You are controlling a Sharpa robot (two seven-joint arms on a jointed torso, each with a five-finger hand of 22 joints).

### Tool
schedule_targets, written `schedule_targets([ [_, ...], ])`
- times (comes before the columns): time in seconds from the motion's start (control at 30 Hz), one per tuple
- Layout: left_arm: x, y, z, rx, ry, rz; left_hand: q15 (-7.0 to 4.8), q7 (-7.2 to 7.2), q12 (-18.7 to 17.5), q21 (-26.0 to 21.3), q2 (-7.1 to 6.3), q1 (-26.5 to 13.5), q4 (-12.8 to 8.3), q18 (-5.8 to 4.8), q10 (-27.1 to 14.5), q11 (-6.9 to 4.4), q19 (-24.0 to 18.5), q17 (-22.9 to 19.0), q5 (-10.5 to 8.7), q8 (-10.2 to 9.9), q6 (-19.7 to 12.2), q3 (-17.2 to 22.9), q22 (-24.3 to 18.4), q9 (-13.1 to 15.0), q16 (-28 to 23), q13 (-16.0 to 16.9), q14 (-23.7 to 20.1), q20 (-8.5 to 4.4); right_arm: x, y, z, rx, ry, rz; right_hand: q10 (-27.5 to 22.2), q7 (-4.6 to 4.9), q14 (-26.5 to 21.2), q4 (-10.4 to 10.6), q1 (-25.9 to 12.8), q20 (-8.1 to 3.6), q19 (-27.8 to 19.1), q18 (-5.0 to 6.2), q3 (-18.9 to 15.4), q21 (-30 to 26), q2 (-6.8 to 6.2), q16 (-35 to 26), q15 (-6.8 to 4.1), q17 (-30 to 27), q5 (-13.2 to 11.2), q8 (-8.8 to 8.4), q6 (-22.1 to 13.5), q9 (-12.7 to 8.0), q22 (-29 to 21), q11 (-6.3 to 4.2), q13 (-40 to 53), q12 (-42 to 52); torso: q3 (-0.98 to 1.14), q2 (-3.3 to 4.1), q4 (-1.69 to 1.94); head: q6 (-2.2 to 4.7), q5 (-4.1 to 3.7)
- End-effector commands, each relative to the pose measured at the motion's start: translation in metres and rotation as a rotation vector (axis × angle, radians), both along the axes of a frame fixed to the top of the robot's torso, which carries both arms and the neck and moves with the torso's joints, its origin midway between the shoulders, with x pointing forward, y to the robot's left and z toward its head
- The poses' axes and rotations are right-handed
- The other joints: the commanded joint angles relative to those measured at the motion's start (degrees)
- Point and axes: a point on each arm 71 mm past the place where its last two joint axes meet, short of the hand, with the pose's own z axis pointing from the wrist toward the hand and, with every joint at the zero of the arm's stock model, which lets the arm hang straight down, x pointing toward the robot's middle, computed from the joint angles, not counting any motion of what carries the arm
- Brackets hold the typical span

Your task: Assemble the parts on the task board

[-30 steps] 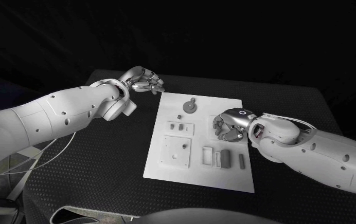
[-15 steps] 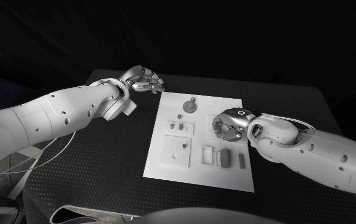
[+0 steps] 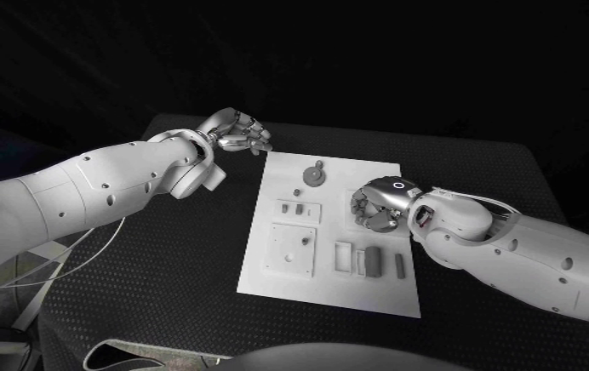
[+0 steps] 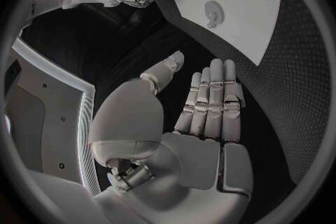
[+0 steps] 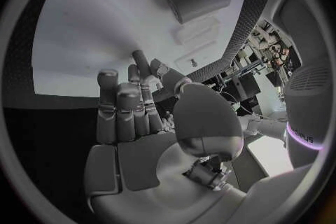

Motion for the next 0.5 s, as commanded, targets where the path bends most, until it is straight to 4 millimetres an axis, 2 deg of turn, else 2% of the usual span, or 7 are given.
schedule_targets([
  [0.03,-0.0004,-0.0019,0.0012,-0.011,-0.001,-0.015,0.27,0.09,0.16,0.14,0.34,0.19,0.01,-0.52,-0.17,0.18,0.02,0.07,0.25,0.29,0.04,-0.33,-0.06,-0.08,-0.33,-0.08,0.3,0.14,-0.0007,0.0011,0.0008,-0.016,-0.035,0.002,4.98,-0.19,-0.16,-0.43,0.74,-0.25,0.16,4.0,0.18,0.35,0.71,0.37,-0.67,0.11,0.19,0.53,0.81,0.47,1.1,-0.71,0.18,0.42,-0.03,0.0,0.02,-0.01,-0.04],
  [0.5,-0.0005,-0.0011,0.0013,-0.011,-0.002,-0.015,0.27,0.07,0.17,0.15,0.44,0.08,0.16,-0.52,-0.18,0.19,0.05,0.24,0.25,0.33,0.1,-0.36,-0.11,-0.09,-0.43,-0.13,0.35,0.15,-0.0023,0.0022,0.0037,-0.021,-0.086,0.004,6.48,-0.53,-0.14,-0.48,2.52,-0.38,0.12,4.0,0.24,0.61,0.74,0.29,-1.3,0.24,0.21,1.07,1.72,1.23,1.06,-1.35,0.73,0.81,-0.01,-0.01,0.0,-0.15,-0.02],
])
